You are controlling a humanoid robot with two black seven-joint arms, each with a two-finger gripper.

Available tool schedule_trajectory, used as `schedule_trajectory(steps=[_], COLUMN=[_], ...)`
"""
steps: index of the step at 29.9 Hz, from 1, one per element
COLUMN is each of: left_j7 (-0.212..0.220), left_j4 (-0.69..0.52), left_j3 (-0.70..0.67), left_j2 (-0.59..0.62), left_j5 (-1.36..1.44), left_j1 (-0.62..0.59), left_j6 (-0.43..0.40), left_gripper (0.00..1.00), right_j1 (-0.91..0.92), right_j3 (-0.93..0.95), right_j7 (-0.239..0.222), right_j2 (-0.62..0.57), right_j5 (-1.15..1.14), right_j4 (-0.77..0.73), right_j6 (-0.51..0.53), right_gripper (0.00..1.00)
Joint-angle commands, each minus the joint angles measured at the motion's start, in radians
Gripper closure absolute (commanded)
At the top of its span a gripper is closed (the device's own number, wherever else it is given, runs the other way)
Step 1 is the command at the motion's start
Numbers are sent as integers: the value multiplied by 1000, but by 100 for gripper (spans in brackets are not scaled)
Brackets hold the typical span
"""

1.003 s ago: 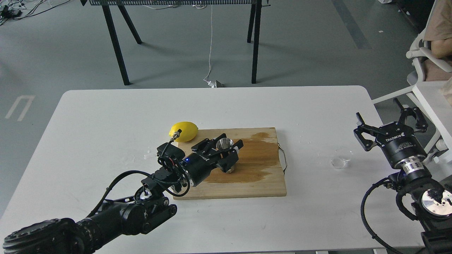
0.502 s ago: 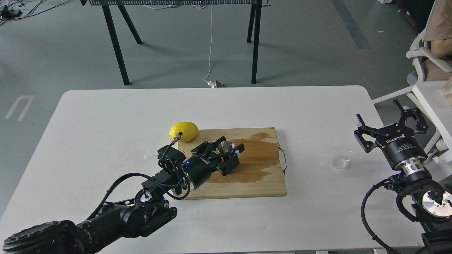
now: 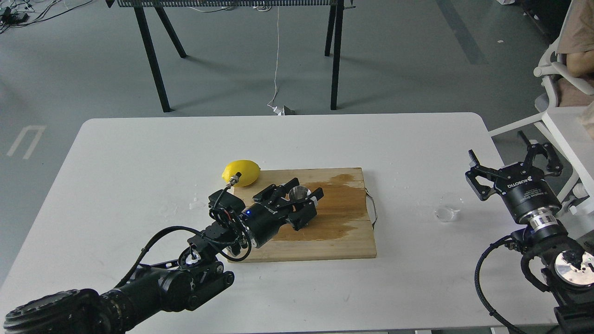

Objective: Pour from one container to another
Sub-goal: 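Turn the jigger upright and lower it onto the board with the left gripper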

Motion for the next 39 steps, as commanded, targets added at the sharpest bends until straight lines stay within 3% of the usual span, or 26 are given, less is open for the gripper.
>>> schedule_trajectory(steps=[1,39], left_j7=[0,0], left_j4=[0,-43], left_j3=[0,-1], left_j2=[0,0], left_j5=[0,-3], left_j1=[0,3], left_j6=[0,0], left_gripper=[17,17], right_j1=[0,-8], right_j3=[0,0], right_j7=[0,1], right_j2=[1,1], right_j5=[0,1], right_j4=[0,0], right_j6=[0,0], right_gripper=[1,1])
